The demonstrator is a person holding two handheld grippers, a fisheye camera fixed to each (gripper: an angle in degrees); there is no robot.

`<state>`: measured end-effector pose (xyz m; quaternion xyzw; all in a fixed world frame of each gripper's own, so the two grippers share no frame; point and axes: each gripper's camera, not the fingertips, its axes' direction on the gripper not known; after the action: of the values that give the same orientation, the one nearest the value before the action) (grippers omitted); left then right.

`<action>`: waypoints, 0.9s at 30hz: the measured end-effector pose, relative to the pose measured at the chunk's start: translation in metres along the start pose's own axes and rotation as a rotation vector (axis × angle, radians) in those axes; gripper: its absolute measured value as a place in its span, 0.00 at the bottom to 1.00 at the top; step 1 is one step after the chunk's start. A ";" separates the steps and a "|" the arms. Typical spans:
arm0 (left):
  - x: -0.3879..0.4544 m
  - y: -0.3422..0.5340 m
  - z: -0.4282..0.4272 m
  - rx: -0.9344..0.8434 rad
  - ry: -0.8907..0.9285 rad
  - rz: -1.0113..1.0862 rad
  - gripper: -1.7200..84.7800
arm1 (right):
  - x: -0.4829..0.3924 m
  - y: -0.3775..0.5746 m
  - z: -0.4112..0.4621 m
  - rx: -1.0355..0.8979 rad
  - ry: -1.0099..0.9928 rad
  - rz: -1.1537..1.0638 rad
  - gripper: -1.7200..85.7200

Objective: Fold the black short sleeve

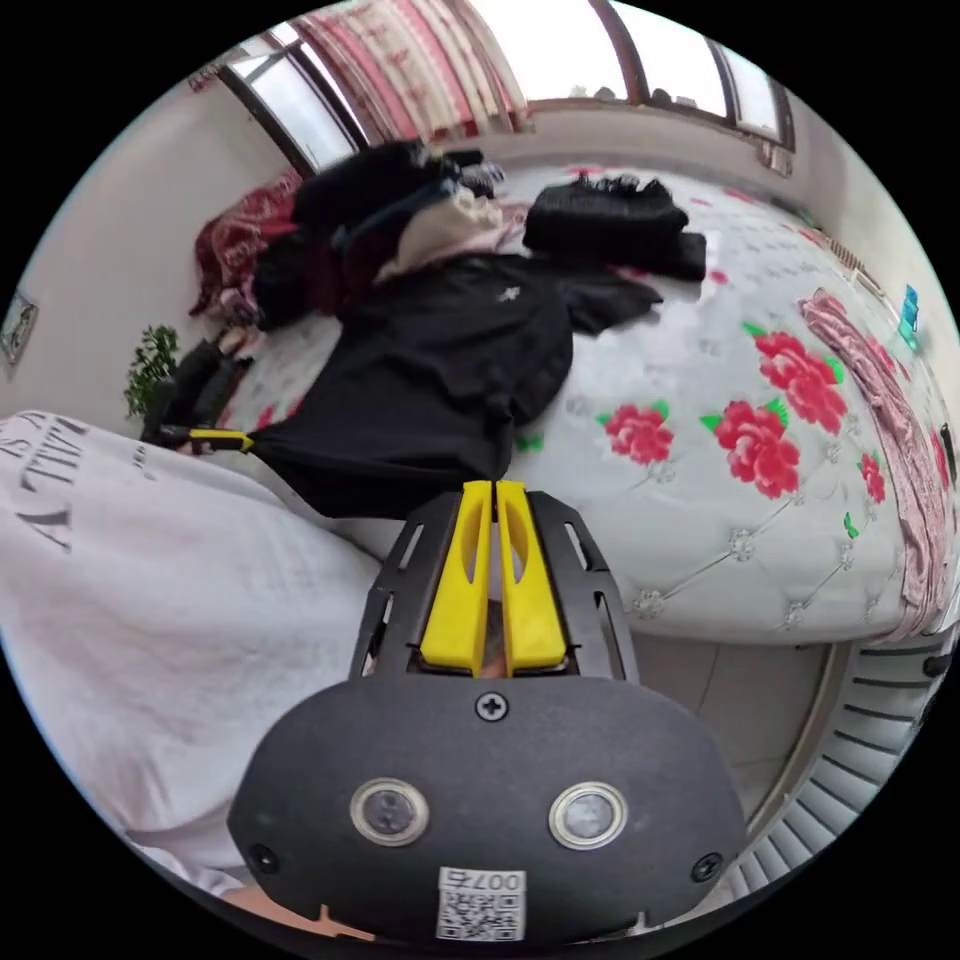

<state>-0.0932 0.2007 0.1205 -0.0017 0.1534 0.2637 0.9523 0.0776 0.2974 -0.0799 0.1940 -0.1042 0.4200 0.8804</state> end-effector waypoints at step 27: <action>0.028 -0.128 -0.637 0.921 0.279 0.221 0.01 | -0.081 -0.200 -0.380 0.796 -0.147 -0.285 0.02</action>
<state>-0.1915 0.0514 -0.5043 0.4004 0.3794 0.2653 0.7908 0.1911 0.2895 -0.5022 0.5605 0.0316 0.2865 0.7764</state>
